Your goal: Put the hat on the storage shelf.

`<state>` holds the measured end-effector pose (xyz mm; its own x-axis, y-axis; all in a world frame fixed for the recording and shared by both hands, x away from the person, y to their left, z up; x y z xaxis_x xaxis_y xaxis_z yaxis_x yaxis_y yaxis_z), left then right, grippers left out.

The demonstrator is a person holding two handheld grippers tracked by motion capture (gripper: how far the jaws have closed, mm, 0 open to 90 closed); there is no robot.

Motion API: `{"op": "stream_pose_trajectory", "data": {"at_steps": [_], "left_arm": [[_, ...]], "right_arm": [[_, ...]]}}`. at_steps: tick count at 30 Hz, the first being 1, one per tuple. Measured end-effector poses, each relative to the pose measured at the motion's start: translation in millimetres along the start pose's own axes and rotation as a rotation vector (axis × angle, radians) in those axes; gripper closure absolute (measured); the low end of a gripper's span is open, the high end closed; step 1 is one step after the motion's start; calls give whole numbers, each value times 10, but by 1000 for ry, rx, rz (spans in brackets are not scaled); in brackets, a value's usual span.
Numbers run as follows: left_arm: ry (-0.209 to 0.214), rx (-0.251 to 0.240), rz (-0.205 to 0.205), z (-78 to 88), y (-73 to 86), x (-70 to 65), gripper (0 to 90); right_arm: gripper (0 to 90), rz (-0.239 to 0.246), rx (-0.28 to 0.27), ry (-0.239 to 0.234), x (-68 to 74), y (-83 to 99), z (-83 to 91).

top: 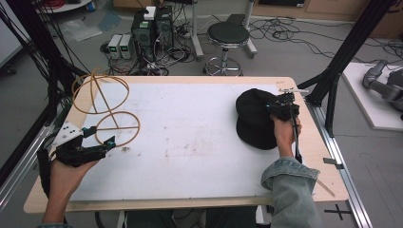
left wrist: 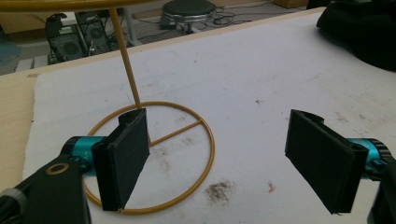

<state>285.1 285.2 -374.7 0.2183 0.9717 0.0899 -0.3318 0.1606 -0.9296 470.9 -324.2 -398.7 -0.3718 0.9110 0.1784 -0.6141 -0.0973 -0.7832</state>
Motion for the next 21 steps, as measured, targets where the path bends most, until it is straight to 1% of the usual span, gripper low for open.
{"op": "stream_pose_trajectory", "data": {"at_steps": [2,3,4,5,6,7,8,9,12,14,16,17,18,21], "left_arm": [[1,-2,0,3,-3,2,220],[1,-2,0,3,-3,2,220],[-1,-3,3,6,-4,6,220],[-1,-3,3,6,-4,6,220],[0,-4,2,8,-7,16,220],[0,-4,2,8,-7,16,220],[-2,-4,5,12,-8,18,220],[-2,-5,4,15,-10,22,220],[-2,-9,10,21,-16,35,220],[-2,-9,12,23,-16,41,220],[-1,-12,12,28,-20,47,220],[-1,-12,12,28,-20,47,220],[0,-14,12,35,-29,50,220],[0,-18,14,42,-37,55,221]], "right_arm": [[724,8,-6,0,8,-6,14],[724,8,-6,0,8,-6,14],[772,27,-20,0,27,-21,39],[772,27,-20,0,27,-21,39],[802,41,-41,0,53,-39,74],[810,49,-52,-4,64,-48,91],[810,49,-52,-4,64,-48,91],[824,60,-72,-11,86,-63,130],[831,85,-102,-31,98,-84,193],[835,83,-126,-46,104,-94,244],[837,93,-150,-59,106,-107,305],[837,93,-150,-59,106,-107,305],[837,102,-175,-87,118,-122,366],[837,143,-191,-119,162,-163,442]]}}
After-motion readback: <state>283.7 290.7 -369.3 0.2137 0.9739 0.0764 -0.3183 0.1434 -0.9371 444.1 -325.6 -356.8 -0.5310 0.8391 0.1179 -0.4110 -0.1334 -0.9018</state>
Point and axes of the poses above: each handheld gripper's, and its own axes: z roughly backward along the jaws, y roughly out of its underside, x roughly to its left, the point moved 1 cm from there along -z, roughly forward along the jaws, and after that the axes turned 15 degrees about -y, right-handed, at the moved point
